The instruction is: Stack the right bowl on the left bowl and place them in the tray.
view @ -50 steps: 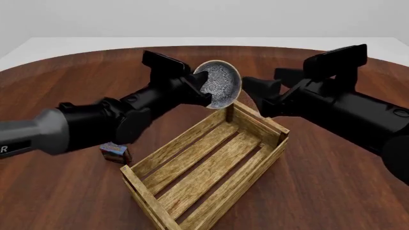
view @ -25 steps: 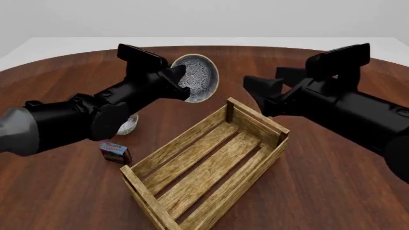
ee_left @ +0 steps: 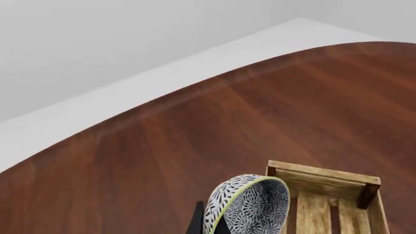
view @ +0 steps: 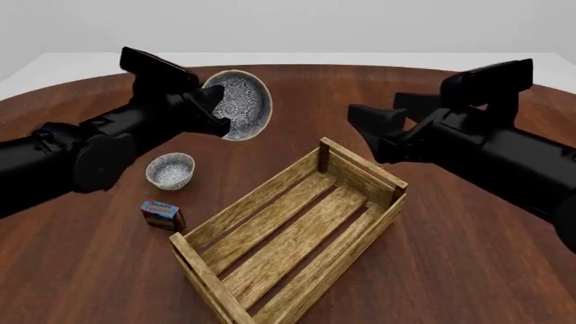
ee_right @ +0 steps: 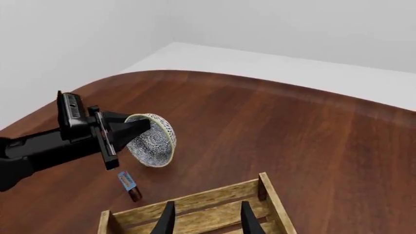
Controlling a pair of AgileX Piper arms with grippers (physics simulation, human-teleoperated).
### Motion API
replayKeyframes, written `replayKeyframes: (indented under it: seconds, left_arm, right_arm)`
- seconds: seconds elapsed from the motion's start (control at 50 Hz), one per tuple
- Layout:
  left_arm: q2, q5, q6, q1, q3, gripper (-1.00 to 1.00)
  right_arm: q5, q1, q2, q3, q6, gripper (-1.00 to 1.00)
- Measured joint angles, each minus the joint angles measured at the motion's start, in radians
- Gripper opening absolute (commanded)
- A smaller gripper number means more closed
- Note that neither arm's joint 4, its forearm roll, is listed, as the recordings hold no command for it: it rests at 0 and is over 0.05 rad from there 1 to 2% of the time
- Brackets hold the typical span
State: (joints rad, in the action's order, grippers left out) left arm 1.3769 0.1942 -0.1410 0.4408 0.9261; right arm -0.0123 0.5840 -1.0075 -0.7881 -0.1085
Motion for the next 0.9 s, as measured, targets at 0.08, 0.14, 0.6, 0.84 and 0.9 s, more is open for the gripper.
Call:
replayKeyframes:
  seconds: [0.08,0.14,0.6,0.84,0.9]
  left_arm:
    - [-0.032,-0.029,-0.019,-0.011,-0.010,-1.00]
    - [-0.056,-0.056,-0.022,-0.018,-0.013,-1.00]
    - [-0.241,-0.278,0.001,-0.074,0.050,-1.00]
    - [-0.243,-0.398,0.014,-0.107,0.102,-1.00]
    - [-0.242,-0.421,0.014,-0.119,0.110,-1.00]
  right_arm:
    - [-0.003,0.001,0.006,0.001,-0.001,1.00]
    - [-0.004,0.001,0.009,0.001,-0.001,1.00]
    - [-0.004,0.010,0.012,0.005,0.002,1.00]
    - [0.000,0.011,0.007,0.007,0.004,1.00]
    - [0.001,0.012,0.005,0.008,0.004,1.00]
